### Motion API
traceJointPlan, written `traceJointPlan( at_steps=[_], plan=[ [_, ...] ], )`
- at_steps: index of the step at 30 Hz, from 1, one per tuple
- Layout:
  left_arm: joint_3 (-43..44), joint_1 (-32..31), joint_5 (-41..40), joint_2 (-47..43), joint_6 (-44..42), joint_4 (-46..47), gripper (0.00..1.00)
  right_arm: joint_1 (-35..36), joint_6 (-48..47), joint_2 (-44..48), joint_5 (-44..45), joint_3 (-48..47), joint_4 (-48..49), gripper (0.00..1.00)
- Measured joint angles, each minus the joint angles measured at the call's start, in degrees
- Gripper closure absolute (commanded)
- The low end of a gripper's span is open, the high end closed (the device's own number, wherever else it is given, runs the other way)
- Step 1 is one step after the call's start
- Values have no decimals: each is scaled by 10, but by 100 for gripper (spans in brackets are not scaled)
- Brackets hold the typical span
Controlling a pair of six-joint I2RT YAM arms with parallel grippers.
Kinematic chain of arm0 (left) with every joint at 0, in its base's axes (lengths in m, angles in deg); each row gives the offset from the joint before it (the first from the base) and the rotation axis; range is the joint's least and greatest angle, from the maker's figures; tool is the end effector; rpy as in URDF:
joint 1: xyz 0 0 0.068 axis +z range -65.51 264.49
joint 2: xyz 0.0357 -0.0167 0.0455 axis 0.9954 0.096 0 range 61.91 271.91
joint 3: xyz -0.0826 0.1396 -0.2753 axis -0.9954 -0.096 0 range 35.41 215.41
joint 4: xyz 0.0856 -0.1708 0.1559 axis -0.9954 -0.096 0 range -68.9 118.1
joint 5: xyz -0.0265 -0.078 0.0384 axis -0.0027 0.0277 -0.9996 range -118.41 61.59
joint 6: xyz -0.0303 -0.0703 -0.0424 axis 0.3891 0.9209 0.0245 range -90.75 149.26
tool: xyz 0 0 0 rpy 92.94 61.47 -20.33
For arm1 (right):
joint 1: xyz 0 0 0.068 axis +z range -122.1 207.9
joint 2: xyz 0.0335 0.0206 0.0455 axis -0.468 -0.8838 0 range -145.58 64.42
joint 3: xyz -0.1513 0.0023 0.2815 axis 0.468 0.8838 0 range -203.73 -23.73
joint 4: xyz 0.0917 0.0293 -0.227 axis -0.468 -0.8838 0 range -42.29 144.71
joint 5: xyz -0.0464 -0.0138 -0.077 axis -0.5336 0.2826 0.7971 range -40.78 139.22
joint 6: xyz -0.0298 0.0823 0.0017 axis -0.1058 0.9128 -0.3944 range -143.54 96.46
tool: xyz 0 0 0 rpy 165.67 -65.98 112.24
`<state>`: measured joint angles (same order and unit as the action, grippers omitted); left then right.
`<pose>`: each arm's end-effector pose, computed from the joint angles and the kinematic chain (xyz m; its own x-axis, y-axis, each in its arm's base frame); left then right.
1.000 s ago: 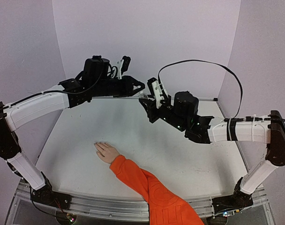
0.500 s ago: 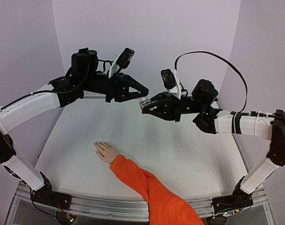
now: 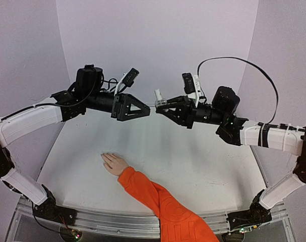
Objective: Paint the nails
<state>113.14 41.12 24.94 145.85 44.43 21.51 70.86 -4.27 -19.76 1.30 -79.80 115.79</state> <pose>0.2034 -0.2777 0.4320 -0.4115 0.1737 -0.8947 0.9024 -0.0600 -0.4267 0.1981 0.2632 0.4376 0.0749 0.3719 -0.9252 -0.9927 -0.0599 -0.1044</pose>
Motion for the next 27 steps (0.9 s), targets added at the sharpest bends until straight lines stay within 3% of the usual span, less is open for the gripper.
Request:
traceJointPlan(
  at_steps=[2,9,14,20,27],
  plan=[
    [-25,18,-33,-17,33,-14,5,-2,-47,22,67,0,-43,100],
    [-41,41,-181,-62,138,-57,7,7,-141,23,322,-20,-149,100],
    [-38,41,-280,-65,193,-75,25,45,-179,-21,481,-40,-177,100],
    [0,39,-331,-21,223,-80,37,104,-218,-81,593,-77,-192,100],
    [14,13,-370,0,224,-83,40,127,-239,-116,627,-111,-196,100]
  ],
)
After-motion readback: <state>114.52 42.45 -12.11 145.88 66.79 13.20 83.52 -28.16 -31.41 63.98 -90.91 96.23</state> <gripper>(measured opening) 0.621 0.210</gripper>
